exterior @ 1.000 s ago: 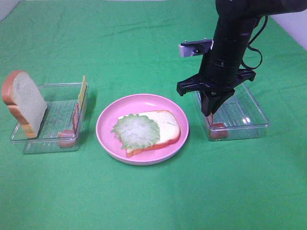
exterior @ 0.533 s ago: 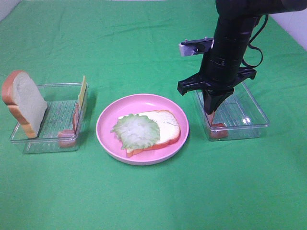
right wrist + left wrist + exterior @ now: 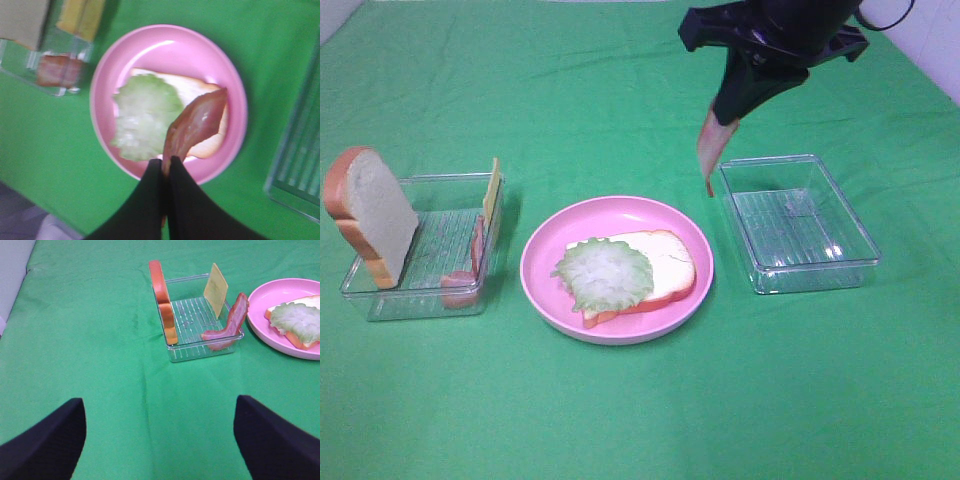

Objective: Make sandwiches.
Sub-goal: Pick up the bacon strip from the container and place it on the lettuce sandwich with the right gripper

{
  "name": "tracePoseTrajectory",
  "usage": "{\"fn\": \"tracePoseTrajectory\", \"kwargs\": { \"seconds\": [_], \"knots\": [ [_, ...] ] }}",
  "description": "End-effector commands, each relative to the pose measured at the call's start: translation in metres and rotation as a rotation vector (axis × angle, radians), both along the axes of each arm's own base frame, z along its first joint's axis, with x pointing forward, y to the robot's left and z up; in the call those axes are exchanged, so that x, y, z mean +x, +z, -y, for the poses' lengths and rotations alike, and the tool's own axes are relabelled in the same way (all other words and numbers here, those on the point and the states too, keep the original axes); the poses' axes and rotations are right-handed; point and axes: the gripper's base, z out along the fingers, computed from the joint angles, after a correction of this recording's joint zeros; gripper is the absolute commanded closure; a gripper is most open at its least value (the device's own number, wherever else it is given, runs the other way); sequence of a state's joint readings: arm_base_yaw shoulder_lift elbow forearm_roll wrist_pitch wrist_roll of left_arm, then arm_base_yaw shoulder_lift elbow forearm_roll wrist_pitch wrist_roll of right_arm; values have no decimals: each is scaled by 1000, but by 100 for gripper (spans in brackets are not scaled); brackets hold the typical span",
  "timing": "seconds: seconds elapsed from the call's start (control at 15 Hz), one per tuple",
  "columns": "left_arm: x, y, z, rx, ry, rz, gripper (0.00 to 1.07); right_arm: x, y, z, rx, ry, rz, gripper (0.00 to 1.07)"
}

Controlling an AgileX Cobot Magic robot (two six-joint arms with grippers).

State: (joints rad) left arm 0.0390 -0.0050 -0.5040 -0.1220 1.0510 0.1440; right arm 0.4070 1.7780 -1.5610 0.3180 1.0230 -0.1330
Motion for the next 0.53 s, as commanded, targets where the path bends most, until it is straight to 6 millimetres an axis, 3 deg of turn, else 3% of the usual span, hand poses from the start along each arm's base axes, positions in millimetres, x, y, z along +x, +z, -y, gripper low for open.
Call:
{"fn": "tracePoseTrajectory", "kwargs": {
  "seconds": [0.07, 0.27, 0.33, 0.53],
  "knots": [
    [-3, 0, 0, -7, 0, 27, 29, 0, -1, -23, 234, 111, -34, 107],
    [-3, 0, 0, -7, 0, 27, 29, 14, -37, -47, 430, 140, -174, 107],
    [-3, 0, 0, -7, 0, 27, 29, 14, -37, -47, 430, 140, -174, 107],
    [-3, 0, 0, -7, 0, 27, 29, 28, -91, -59, 469, 109, -314, 107]
  ]
}}
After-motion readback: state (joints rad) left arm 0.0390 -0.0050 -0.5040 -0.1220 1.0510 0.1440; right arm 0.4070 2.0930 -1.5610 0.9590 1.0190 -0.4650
